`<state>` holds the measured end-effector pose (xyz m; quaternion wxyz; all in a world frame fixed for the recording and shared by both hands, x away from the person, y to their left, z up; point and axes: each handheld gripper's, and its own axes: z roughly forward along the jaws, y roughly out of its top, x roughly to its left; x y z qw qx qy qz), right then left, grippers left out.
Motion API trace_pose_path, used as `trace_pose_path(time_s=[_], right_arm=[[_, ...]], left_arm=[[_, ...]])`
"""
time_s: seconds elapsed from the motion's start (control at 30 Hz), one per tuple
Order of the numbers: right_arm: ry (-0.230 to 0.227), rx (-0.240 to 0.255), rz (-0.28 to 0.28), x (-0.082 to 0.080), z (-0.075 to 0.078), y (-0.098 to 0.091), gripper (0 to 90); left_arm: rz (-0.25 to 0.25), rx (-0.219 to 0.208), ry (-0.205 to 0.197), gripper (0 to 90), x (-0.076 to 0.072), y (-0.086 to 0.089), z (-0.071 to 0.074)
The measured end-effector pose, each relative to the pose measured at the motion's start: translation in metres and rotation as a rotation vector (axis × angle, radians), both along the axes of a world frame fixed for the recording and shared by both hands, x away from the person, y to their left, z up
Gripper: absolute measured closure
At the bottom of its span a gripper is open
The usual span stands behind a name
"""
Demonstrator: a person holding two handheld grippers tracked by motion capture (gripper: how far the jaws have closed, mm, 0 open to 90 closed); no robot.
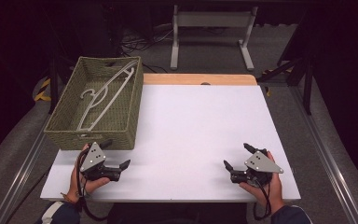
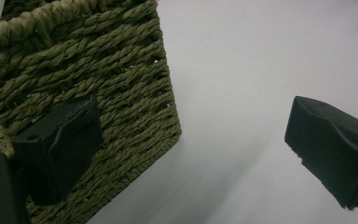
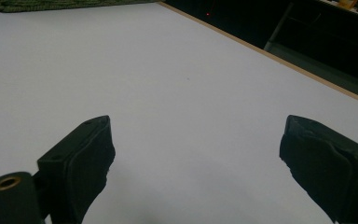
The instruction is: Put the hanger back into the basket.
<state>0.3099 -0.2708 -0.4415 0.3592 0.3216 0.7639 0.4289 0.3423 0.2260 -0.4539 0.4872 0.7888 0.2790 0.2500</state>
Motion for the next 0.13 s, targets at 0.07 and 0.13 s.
trace_pose_path(time_s=[0.07, 0.13], right_arm=[[0.0, 0.008, -0.003, 0.0005, 0.0008, -0.0009, 9.8], [0.0, 0.016, -0.005, 0.0014, 0.0015, -0.0016, 9.8]], left_arm=[[0.013, 0.0, 0.008, 4.8, 0.0008, 0.0008, -0.0007], [0.023, -0.004, 0.015, 5.0, 0.0004, 0.0016, -0.0004]])
